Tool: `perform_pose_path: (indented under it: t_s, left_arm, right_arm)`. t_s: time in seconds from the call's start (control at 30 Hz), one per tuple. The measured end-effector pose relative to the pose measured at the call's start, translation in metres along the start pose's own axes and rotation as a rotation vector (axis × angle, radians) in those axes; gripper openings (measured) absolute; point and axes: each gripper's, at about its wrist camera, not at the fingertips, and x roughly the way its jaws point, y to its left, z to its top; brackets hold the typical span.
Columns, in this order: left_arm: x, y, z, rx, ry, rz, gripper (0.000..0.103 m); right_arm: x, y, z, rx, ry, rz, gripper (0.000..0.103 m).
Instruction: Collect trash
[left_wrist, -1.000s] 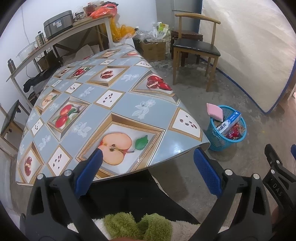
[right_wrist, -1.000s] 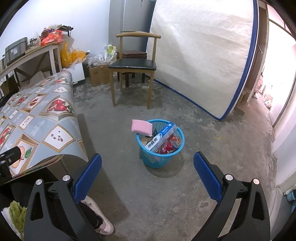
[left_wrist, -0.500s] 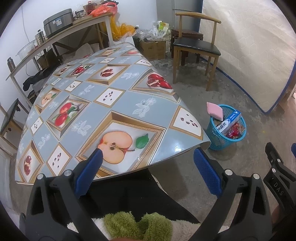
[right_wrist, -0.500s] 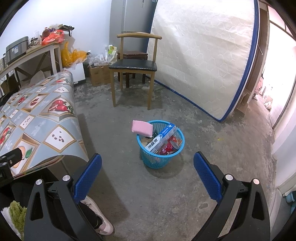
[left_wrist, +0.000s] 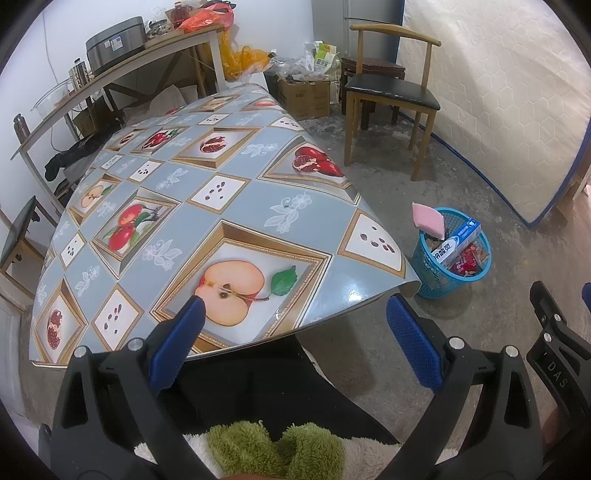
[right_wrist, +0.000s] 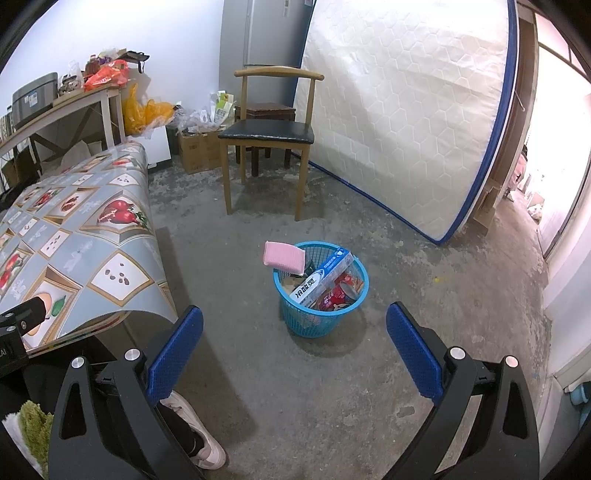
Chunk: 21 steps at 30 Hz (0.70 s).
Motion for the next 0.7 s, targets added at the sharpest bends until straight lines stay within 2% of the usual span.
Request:
perform_pose_path:
  t_s: [0.7]
  left_arm:
    - [0.0,0.0,0.0005,-0.002,0.002,-0.001,0.095]
  right_arm:
    - [-0.0023,-0.0013,0.0044,-0.001,-0.008,0.003,0.097]
